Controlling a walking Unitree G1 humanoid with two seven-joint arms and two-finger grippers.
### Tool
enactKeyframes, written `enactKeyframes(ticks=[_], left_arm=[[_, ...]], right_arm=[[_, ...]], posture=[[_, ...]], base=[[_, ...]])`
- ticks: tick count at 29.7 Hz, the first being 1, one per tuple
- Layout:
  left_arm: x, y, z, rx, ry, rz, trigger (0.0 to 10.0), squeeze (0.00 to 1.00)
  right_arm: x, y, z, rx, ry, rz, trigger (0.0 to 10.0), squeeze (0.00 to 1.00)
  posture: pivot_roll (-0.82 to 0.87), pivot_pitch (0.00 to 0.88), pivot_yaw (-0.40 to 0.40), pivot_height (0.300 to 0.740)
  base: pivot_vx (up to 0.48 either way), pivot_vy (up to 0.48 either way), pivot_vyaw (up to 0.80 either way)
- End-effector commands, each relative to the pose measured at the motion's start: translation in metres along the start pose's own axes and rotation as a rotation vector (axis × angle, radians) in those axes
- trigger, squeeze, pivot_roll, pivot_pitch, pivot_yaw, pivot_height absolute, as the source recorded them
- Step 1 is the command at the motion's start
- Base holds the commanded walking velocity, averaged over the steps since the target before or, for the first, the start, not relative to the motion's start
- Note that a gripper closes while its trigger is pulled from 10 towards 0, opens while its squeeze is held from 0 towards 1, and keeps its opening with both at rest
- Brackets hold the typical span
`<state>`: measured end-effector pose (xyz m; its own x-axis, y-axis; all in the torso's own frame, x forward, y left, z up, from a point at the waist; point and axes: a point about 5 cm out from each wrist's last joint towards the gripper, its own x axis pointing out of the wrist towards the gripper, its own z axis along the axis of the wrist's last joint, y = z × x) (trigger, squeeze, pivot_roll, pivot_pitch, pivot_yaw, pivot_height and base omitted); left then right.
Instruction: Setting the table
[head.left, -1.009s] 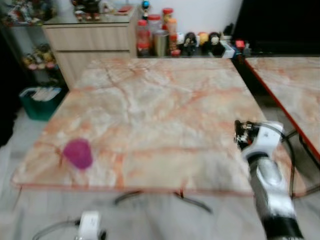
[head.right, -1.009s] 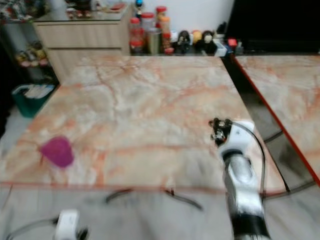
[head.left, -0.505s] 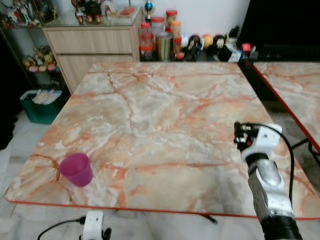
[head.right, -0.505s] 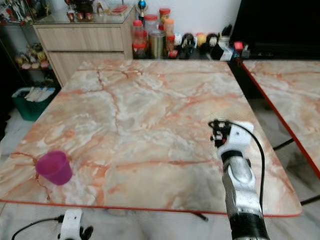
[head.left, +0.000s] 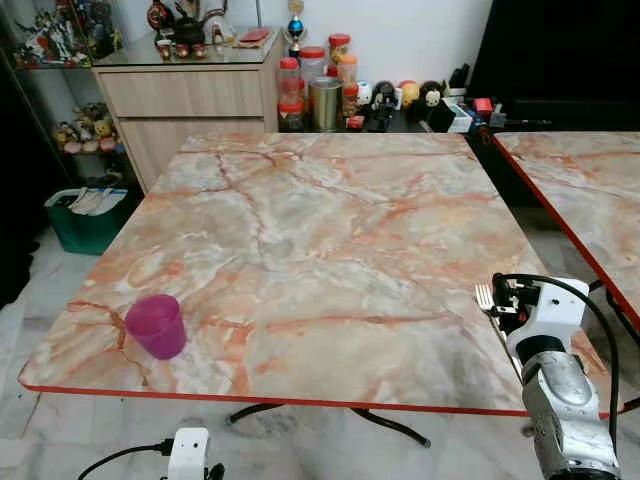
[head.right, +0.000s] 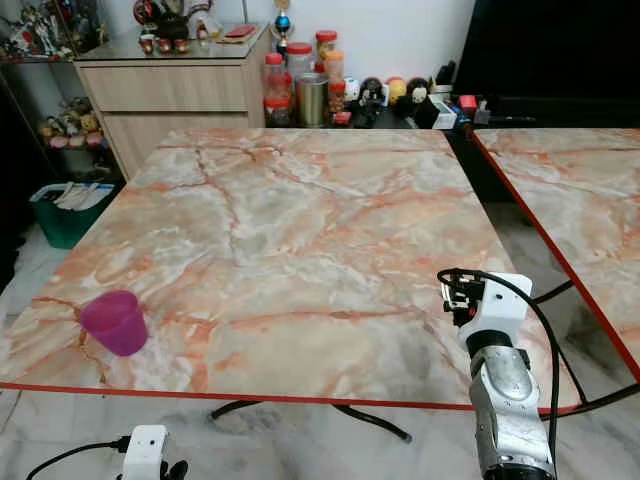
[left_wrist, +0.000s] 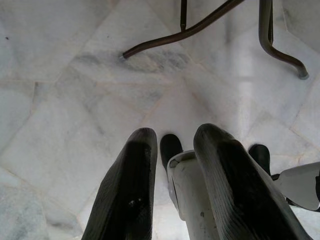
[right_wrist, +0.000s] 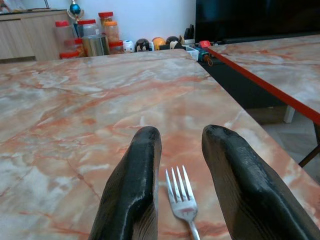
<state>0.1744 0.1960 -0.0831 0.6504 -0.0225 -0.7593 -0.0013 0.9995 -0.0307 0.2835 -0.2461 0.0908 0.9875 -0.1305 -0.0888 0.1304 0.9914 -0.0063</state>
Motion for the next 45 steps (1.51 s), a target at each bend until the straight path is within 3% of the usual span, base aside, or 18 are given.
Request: enactKeyframes(ticks=[1, 9, 30, 31, 32, 36, 39, 45], left_arm=[[0.0, 0.002, -0.001, 0.028, 0.013, -0.007, 10.0, 0.0], [-0.001, 0.002, -0.002, 0.026, 0.014, -0.006, 10.0, 0.0], [0.0, 0.001, -0.002, 0.016, 0.011, 0.002, 10.0, 0.0], [0.0, 0.001, -0.002, 0.015, 0.011, 0.002, 10.0, 0.0], [0.0, 0.001, -0.001, 0.016, 0.011, 0.002, 10.0, 0.0], [0.0, 0.001, -0.001, 0.016, 0.012, 0.002, 10.0, 0.0], [0.0, 0.0, -0.001, 0.018, 0.013, -0.001, 10.0, 0.0], [0.0, 0.0, 0.0, 0.022, 0.014, -0.005, 10.0, 0.0]], right_arm=[[0.003, 0.005, 0.008, -0.003, -0.019, 0.015, 10.0, 0.0], [0.004, 0.011, 0.008, -0.003, -0.014, 0.041, 10.0, 0.0], [0.003, 0.019, -0.007, -0.009, 0.079, 0.083, 10.0, 0.0], [0.003, 0.021, -0.008, 0.008, 0.085, 0.093, 10.0, 0.19], [0.003, 0.022, -0.009, 0.015, 0.089, 0.1, 10.0, 1.0], [0.003, 0.024, -0.01, 0.019, 0.095, 0.107, 10.0, 1.0], [0.003, 0.024, -0.026, -0.022, 0.204, 0.057, 10.0, 1.0], [0.002, 0.031, -0.031, 0.004, 0.207, 0.087, 10.0, 1.0]], posture=[[0.01, 0.0, 0.002, 0.736], [0.01, 0.0, -0.001, 0.736], [0.01, 0.0, -0.003, 0.736], [0.01, 0.0, -0.001, 0.736], [0.01, 0.0, 0.0, 0.736], [0.01, 0.0, 0.0, 0.736], [0.01, 0.0, 0.002, 0.736], [0.01, 0.0, 0.005, 0.736]], base=[[0.0, -0.412, 0.0], [0.0, -0.385, 0.0], [0.0, 0.0, 0.0], [0.0, 0.0, 0.0], [0.0, 0.0, 0.0], [0.0, 0.0, 0.0], [0.0, 0.0, 0.0], [0.0, 0.0, 0.0]])
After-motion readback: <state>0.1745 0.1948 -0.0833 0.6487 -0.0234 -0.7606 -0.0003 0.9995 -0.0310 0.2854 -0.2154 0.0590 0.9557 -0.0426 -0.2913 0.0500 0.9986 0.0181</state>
